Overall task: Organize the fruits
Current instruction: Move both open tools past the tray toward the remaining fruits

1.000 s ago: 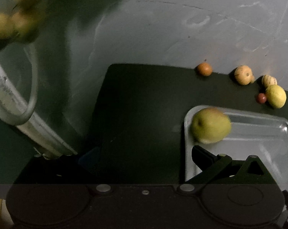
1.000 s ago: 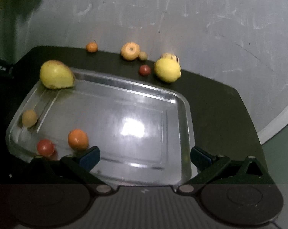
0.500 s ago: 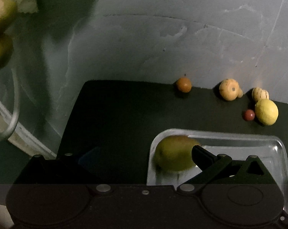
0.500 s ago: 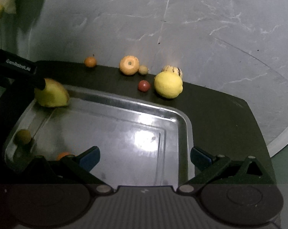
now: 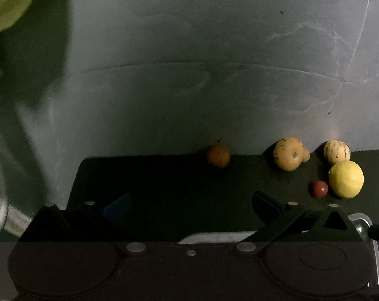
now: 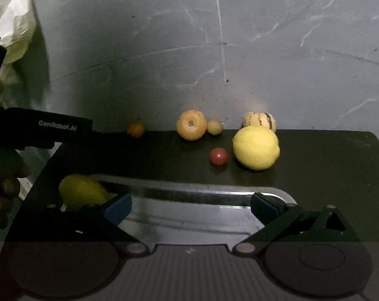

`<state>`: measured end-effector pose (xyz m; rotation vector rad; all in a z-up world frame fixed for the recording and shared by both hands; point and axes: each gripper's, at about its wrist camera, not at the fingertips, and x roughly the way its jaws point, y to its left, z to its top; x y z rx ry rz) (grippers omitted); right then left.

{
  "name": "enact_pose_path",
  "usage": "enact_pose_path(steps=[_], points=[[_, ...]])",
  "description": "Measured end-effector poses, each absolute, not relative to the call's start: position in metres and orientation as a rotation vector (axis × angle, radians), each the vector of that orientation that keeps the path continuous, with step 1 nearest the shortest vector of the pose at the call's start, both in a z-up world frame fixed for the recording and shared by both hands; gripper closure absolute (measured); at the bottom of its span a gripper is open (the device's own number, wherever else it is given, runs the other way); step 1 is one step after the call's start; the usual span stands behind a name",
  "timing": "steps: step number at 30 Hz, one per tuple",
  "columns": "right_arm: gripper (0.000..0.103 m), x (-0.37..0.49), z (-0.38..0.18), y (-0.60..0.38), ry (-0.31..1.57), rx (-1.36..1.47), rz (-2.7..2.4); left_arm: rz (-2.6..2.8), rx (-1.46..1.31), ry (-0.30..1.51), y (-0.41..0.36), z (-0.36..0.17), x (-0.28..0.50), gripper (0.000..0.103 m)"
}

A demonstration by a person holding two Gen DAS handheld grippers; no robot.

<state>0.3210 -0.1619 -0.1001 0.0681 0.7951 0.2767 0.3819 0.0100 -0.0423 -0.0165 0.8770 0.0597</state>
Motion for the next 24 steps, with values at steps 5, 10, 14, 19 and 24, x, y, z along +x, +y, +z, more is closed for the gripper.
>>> enact_pose_path(steps=[5,10,14,19,24], points=[[0.0,0.344,-0.105,-0.161,0.805,0.124,0.261,0.024,0.022,0.876,0.0,-0.049,0.406,0.001],[0.009,0.362,-0.112,-0.157,0.804,0.152,0.264,-0.002,0.018,0.893,-0.004,-0.061,0.427,0.001],[0.017,0.37,-0.117,-0.153,0.81,0.153,0.243,-0.001,0.011,0.899,-0.005,-0.072,0.439,0.001],[0.028,0.38,-0.126,-0.149,0.835,0.135,0.17,0.0,0.034,0.901,-0.01,-0.08,0.45,0.003],[0.041,0.386,-0.132,-0.145,0.84,0.148,0.132,0.01,0.018,0.905,-0.013,-0.086,0.459,0.013]])
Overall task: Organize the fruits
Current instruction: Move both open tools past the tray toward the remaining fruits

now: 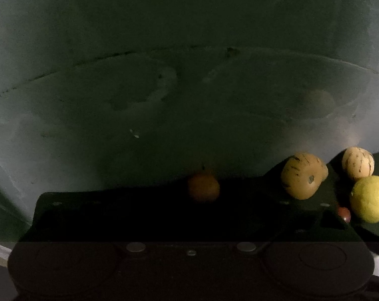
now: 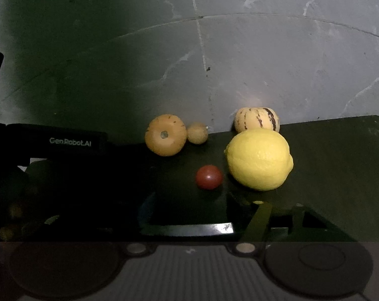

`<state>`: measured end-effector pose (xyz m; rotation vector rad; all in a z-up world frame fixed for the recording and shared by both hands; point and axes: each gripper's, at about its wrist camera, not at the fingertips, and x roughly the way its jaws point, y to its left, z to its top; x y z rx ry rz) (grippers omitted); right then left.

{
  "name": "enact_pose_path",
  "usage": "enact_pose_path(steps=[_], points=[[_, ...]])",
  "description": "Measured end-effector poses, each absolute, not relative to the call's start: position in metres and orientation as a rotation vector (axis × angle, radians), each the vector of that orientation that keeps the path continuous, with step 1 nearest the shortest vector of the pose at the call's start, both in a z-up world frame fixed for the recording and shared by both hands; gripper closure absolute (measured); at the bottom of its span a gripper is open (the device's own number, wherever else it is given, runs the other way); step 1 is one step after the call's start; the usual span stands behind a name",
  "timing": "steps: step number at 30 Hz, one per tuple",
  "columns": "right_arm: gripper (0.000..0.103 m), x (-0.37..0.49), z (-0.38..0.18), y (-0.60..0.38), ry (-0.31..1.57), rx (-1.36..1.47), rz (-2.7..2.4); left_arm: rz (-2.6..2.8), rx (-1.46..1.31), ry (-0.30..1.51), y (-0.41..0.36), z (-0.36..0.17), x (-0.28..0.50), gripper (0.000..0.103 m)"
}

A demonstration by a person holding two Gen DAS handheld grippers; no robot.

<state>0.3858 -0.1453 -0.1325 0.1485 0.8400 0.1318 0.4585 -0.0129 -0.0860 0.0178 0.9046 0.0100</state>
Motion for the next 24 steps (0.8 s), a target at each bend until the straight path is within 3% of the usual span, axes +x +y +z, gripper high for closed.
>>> enact_pose_path(steps=[5,13,24], points=[[0.052,0.388,-0.135,-0.146,0.83,0.181,0.124,0.033,-0.021,0.904,-0.014,-0.089,0.463,0.023],[0.056,0.393,-0.135,-0.151,0.816,0.214,0.089,0.035,-0.062,0.908,-0.017,-0.094,0.467,0.04],[0.071,0.393,-0.136,-0.157,0.815,0.238,0.056,0.043,-0.095,0.919,-0.007,-0.096,0.466,0.069]])
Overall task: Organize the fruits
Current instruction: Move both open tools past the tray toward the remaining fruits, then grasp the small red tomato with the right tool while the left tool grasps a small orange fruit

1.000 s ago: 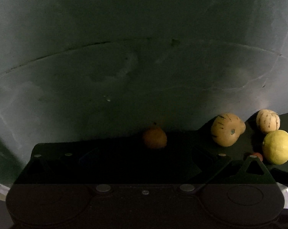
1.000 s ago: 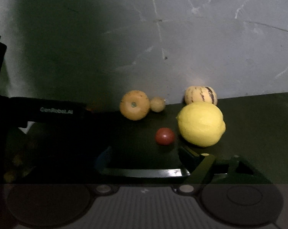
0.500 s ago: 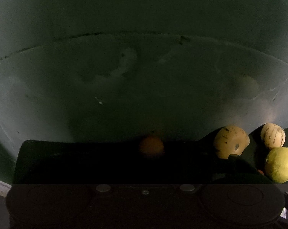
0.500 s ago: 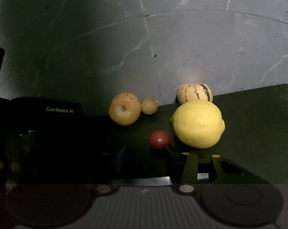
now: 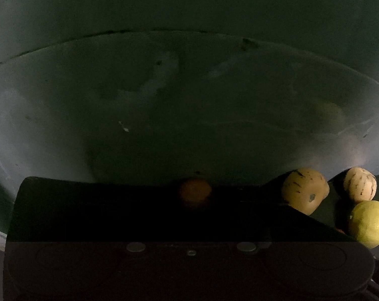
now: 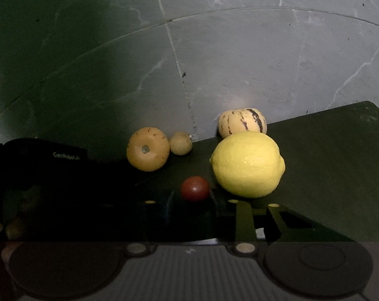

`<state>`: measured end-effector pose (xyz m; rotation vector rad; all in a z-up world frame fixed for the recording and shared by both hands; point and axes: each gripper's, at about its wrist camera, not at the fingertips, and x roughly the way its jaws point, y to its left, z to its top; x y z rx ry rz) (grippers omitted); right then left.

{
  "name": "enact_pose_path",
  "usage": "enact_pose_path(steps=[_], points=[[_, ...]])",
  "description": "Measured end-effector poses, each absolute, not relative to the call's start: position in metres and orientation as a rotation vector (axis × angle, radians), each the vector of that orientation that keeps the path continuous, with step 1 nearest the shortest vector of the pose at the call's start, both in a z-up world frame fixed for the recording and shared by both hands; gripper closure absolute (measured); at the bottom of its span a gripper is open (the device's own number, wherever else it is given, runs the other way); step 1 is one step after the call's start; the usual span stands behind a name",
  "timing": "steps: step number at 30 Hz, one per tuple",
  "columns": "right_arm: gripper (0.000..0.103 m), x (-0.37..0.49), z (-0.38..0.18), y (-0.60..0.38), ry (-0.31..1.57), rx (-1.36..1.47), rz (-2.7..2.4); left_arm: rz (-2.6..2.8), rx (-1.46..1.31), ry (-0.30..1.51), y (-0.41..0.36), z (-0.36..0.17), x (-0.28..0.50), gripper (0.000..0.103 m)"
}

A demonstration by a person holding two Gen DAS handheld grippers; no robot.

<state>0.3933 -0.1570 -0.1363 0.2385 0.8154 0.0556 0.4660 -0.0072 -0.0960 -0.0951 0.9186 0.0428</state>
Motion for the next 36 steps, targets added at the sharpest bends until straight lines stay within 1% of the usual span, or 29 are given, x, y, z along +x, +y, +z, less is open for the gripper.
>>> enact_pose_path(steps=[4,8,20,36], points=[[0.076,0.392,-0.136,-0.158,0.813,0.233,0.053,0.042,-0.093,0.914,-0.006,-0.098,0.466,0.069],[0.077,0.389,-0.136,-0.158,0.809,0.231,0.059,0.033,-0.107,0.915,-0.003,-0.097,0.463,0.07],[0.077,0.373,-0.133,-0.155,0.796,0.213,0.087,-0.024,-0.127,0.915,-0.002,-0.09,0.438,0.07],[0.078,0.335,-0.114,-0.148,0.741,0.187,0.104,-0.081,-0.146,0.903,-0.01,-0.068,0.385,0.07]])
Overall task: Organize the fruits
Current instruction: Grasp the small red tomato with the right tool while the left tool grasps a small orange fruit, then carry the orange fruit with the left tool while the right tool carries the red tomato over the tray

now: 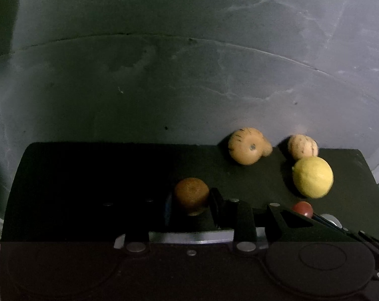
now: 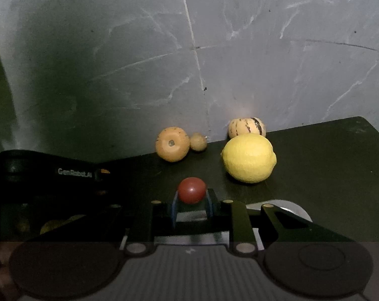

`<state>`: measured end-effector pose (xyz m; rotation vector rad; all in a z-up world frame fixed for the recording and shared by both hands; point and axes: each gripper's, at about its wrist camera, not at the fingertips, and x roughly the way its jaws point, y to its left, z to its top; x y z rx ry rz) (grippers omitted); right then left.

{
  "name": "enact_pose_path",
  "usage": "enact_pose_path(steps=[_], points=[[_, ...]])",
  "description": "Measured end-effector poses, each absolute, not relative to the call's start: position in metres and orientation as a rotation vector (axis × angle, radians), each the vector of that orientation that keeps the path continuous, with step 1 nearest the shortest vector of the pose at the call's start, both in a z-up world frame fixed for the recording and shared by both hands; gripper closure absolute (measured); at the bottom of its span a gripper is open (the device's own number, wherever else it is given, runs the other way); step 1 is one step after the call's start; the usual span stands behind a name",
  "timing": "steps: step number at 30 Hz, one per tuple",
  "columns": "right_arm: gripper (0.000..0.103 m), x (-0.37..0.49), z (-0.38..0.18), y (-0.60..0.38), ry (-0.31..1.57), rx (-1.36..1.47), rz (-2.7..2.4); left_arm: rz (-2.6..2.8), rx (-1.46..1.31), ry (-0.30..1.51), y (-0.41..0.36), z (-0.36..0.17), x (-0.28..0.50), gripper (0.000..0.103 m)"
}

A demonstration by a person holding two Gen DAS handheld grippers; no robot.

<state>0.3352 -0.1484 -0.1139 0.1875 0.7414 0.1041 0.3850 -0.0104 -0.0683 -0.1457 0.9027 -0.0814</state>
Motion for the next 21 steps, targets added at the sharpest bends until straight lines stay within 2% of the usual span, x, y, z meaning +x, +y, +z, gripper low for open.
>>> enact_pose_path(steps=[21], points=[[0.078,0.241,-0.104,-0.138,0.766,0.159,0.086,-0.214,-0.098,0.929,-0.022,-0.068,0.309,0.07]])
